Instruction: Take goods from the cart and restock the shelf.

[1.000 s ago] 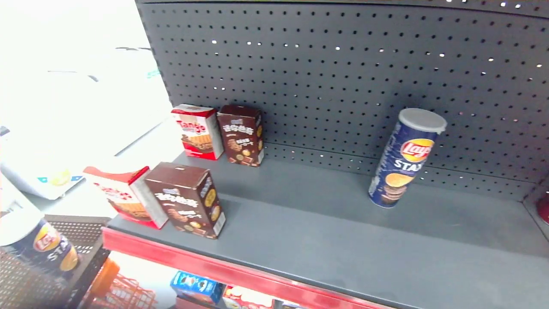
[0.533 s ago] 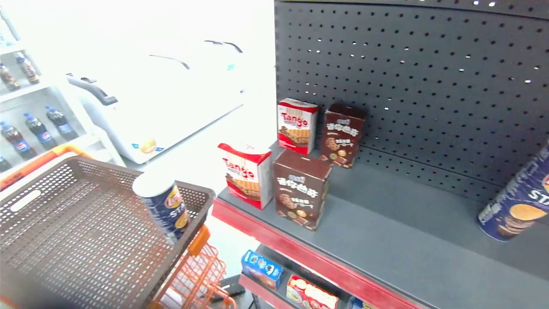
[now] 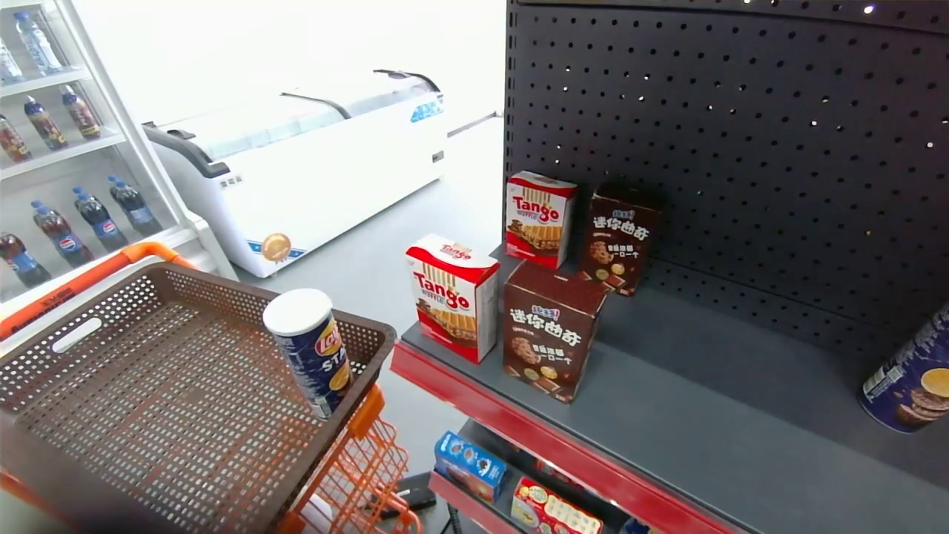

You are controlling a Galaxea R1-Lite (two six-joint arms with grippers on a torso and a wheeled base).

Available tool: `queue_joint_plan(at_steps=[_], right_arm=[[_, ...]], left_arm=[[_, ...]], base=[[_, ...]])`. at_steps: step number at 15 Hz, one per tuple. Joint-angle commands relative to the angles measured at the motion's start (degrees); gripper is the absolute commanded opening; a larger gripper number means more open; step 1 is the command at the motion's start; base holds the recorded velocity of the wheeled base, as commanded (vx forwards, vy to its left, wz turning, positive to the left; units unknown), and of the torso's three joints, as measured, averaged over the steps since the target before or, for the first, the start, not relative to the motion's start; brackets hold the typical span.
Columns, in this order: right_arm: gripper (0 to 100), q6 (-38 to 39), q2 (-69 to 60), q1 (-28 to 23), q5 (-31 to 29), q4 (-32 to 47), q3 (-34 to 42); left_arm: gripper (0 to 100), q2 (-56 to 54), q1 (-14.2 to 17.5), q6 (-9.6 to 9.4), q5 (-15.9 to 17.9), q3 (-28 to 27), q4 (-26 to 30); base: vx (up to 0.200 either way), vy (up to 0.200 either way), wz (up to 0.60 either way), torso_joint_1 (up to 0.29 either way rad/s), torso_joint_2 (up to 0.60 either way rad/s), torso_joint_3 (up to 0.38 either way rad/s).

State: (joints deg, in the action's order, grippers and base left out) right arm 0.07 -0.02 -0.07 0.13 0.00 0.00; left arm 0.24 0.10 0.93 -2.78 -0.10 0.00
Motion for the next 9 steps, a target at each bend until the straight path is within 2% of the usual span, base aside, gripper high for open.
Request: queue_joint_plan(at_steps=[1, 2, 3, 4, 5, 6, 7, 8, 9], right_arm=[[100, 0.0, 0.0, 0.0, 0.0, 0.0, 0.0], [100, 0.0, 0.0, 0.0, 0.0, 0.0, 0.0], [100, -0.1, 0.0, 0.0, 0.0, 0.0, 0.0], [100, 0.0, 0.0, 0.0, 0.0, 0.0, 0.0], [100, 0.0, 0.0, 0.0, 0.0, 0.0, 0.0], [100, 0.0, 0.0, 0.0, 0.0, 0.0, 0.0], [100, 0.0, 0.0, 0.0, 0.0, 0.0, 0.0], [100, 0.0, 0.0, 0.0, 0.0, 0.0, 0.0], [100, 0.0, 0.0, 0.0, 0.0, 0.0, 0.0]], left_arm=[[100, 0.0, 0.1, -0.84, 0.1, -1.0, 0.1], [100, 2.2, -0.4, -4.35, 1.1, -5.1, 1.1], [100, 8.5, -1.4, -4.62, 1.6, -8.9, 2.9], [100, 15.2, -2.4, -4.35, 1.5, -13.0, 3.2], [100, 22.4, -3.3, -3.12, 1.7, -16.1, 2.8], [100, 26.4, -5.6, -1.98, 1.9, -17.6, 1.9], [100, 30.5, -7.8, -1.28, 1.9, -17.9, -0.4], [100, 32.5, -8.0, -0.75, 2.0, -17.7, -2.6], [100, 37.4, -8.4, -0.49, 2.1, -16.4, -8.8]], base=[[0.000, 0.000, 0.00, 0.000, 0.00, 0.000], [0.000, 0.000, 0.00, 0.000, 0.00, 0.000], [0.000, 0.000, 0.00, 0.000, 0.00, 0.000], [0.000, 0.000, 0.00, 0.000, 0.00, 0.000], [0.000, 0.000, 0.00, 0.000, 0.00, 0.000], [0.000, 0.000, 0.00, 0.000, 0.00, 0.000], [0.000, 0.000, 0.00, 0.000, 0.00, 0.000], [0.000, 0.000, 0.00, 0.000, 0.00, 0.000], [0.000, 0.000, 0.00, 0.000, 0.00, 0.000]])
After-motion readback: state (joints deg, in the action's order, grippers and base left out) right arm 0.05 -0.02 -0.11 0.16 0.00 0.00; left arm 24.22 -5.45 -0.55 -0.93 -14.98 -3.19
